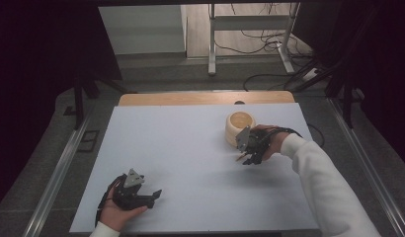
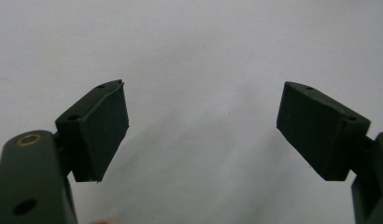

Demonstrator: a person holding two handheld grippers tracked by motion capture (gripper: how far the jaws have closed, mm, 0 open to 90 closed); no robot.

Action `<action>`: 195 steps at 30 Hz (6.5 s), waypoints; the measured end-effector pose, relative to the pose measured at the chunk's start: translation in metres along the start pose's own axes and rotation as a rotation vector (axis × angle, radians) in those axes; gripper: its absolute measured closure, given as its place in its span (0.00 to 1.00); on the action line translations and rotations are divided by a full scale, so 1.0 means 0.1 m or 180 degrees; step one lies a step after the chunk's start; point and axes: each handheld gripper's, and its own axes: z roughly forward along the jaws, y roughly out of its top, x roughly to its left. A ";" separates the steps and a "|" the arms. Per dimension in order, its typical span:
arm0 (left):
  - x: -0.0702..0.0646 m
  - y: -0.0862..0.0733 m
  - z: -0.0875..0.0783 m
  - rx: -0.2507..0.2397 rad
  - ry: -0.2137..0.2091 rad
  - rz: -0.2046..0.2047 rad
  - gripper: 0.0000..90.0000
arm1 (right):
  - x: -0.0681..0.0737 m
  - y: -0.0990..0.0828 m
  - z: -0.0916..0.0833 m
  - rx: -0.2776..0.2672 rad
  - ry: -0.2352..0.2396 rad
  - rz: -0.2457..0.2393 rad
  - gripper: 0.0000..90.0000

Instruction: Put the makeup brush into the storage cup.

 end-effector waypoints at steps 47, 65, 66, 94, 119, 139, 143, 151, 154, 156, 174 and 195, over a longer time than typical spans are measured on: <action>0.00 -0.01 0.00 0.0018 0.0000 0.0029 0.19 | -0.17 -0.06 0.26 0.0188 0.0557 -0.0106 0.93; 0.00 0.00 -0.01 0.0005 -0.0002 0.0030 0.19 | -0.14 -0.02 0.11 0.0181 0.0448 -0.0055 0.95; -0.01 0.00 -0.01 -0.0004 0.0008 0.0026 0.19 | -0.13 -0.01 0.07 0.0163 0.0405 -0.0043 0.95; -0.01 0.01 -0.02 -0.0036 0.0006 0.0021 0.20 | 0.10 -0.01 -0.59 -0.0497 -0.0197 0.0177 0.95; -0.03 0.01 -0.03 -0.0047 0.0021 0.0036 0.20 | 0.47 -0.13 -0.70 -0.1257 -0.0752 0.0571 0.95; -0.03 0.01 -0.03 -0.0054 0.0042 0.0035 0.20 | 0.63 -0.15 -0.69 -0.1869 -0.1012 0.1284 0.95; -0.02 0.01 -0.03 -0.0049 0.0051 0.0029 0.20 | 0.64 -0.14 -0.64 -0.1871 -0.1034 0.1353 0.95; -0.02 0.01 -0.04 -0.0064 0.0064 0.0024 0.20 | 0.67 -0.13 -0.61 -0.1909 -0.1049 0.1540 0.95; -0.02 0.01 -0.03 -0.0059 0.0069 0.0026 0.20 | 0.68 -0.15 -0.59 -0.1924 -0.1046 0.1664 0.95; -0.02 0.01 -0.03 -0.0053 0.0073 0.0029 0.20 | 0.70 -0.16 -0.57 -0.1918 -0.1035 0.1712 0.95; -0.01 0.01 -0.03 -0.0048 0.0082 0.0038 0.20 | 0.81 -0.16 -0.61 -0.2166 -0.1144 0.2570 0.95; -0.01 0.01 -0.03 -0.0059 0.0078 0.0012 0.20 | 0.85 -0.31 -0.64 -0.2838 -0.1170 0.3221 0.95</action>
